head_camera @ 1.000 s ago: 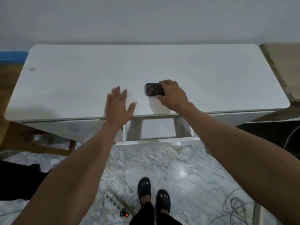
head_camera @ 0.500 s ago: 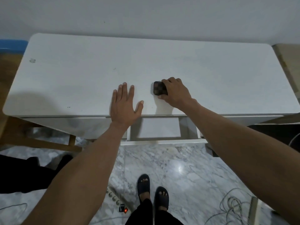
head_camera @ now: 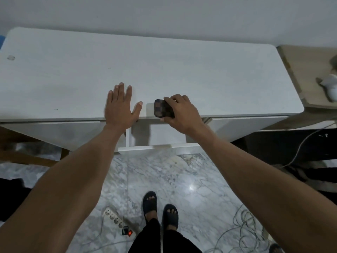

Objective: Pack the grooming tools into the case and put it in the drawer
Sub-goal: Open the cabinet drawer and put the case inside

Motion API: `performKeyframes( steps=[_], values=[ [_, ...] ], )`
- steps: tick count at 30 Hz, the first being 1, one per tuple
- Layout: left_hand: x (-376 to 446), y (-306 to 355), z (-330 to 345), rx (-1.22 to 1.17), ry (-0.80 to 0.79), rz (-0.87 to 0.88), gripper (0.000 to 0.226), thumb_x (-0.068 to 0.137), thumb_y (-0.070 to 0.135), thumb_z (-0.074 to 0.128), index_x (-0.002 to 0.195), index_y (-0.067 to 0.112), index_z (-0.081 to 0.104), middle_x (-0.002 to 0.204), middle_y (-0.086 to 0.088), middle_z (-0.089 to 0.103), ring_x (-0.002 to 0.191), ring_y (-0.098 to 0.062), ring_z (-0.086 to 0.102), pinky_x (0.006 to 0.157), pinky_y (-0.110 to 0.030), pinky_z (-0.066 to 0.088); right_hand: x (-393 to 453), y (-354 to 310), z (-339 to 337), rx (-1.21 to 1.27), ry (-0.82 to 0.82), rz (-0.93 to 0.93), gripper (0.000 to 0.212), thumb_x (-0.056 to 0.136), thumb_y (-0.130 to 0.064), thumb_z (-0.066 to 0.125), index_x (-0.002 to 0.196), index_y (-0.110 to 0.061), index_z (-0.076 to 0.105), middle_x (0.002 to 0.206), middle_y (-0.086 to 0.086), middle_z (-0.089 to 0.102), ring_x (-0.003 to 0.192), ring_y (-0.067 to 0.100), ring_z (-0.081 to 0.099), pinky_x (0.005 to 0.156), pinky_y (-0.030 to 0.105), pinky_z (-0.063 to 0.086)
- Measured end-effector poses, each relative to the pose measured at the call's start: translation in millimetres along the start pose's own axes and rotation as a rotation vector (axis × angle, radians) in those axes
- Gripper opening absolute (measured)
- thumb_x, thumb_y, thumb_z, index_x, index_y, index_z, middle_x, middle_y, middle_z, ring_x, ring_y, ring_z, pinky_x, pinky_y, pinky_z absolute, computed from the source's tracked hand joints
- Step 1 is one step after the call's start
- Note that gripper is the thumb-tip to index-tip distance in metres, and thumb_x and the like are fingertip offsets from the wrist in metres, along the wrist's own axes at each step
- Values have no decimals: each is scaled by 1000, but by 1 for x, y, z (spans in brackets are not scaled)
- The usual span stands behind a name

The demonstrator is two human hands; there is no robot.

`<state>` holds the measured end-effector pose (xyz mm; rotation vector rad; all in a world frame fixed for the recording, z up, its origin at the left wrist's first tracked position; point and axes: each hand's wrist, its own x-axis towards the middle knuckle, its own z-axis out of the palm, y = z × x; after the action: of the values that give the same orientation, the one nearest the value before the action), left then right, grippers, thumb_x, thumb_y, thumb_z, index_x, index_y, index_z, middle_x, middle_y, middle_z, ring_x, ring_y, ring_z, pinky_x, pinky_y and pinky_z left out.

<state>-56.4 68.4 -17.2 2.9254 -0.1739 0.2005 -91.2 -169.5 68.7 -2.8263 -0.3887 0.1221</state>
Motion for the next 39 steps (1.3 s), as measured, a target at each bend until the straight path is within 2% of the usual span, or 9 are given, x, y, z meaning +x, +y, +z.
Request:
performKeyframes(
  steps=[7, 11, 15, 23, 29, 33, 37, 39],
  values=[
    [-1, 3, -3, -14, -42, -25, 81, 101, 62, 20, 163, 9, 25, 170, -22, 19, 159, -37, 14, 130, -48, 9, -43, 2, 19, -58, -32, -37, 70, 80, -52, 71, 138, -20, 48, 130, 5, 55, 119, 29, 49, 84, 42, 52],
    [-1, 5, -5, -26, -44, -37, 80, 101, 61, 22, 163, 9, 25, 170, -22, 18, 159, -36, 13, 130, -48, 9, -52, 3, 36, -47, -93, 16, 70, 81, -50, 71, 139, -21, 46, 134, 4, 52, 124, 28, 45, 88, 43, 52],
    [-1, 9, -6, -38, -39, -64, 80, 101, 60, 24, 163, 9, 26, 170, -21, 17, 159, -35, 12, 131, -47, 8, -46, 2, 54, -28, -129, 79, 65, 80, -48, 73, 134, -20, 49, 130, 4, 52, 122, 27, 45, 86, 42, 53],
    [-2, 7, 1, -26, 51, -58, 77, 101, 58, 30, 161, 9, 32, 168, -22, 25, 158, -35, 20, 130, -48, 14, -18, 4, 89, 43, -244, 144, 65, 74, -40, 81, 130, -22, 54, 127, 9, 58, 118, 29, 51, 91, 42, 51],
    [1, 6, 10, -10, 135, -63, 74, 100, 55, 37, 158, 8, 39, 164, -23, 32, 155, -36, 28, 128, -50, 21, 12, 16, 125, 66, -354, 146, 54, 68, -44, 79, 113, -23, 59, 112, 8, 65, 109, 33, 58, 82, 43, 56],
    [2, 6, 16, -5, 179, -68, 74, 99, 54, 41, 156, 8, 42, 163, -22, 36, 154, -36, 31, 128, -49, 23, 28, 19, 144, 65, -385, 139, 60, 67, -35, 82, 120, -21, 58, 119, 8, 66, 112, 34, 58, 82, 44, 56],
    [2, 5, 18, 1, 198, -71, 74, 98, 54, 42, 156, 8, 43, 163, -21, 37, 153, -35, 33, 127, -49, 23, 35, 19, 163, -4, -447, 124, 75, 70, -28, 84, 135, -13, 50, 133, 14, 57, 125, 39, 48, 89, 48, 54],
    [3, 5, 19, -4, 207, -69, 74, 98, 54, 43, 156, 8, 43, 163, -21, 37, 153, -35, 33, 127, -49, 24, 37, 19, 170, -58, -500, 134, 75, 72, -30, 84, 136, -11, 48, 133, 16, 55, 127, 38, 44, 93, 48, 53]
  ],
)
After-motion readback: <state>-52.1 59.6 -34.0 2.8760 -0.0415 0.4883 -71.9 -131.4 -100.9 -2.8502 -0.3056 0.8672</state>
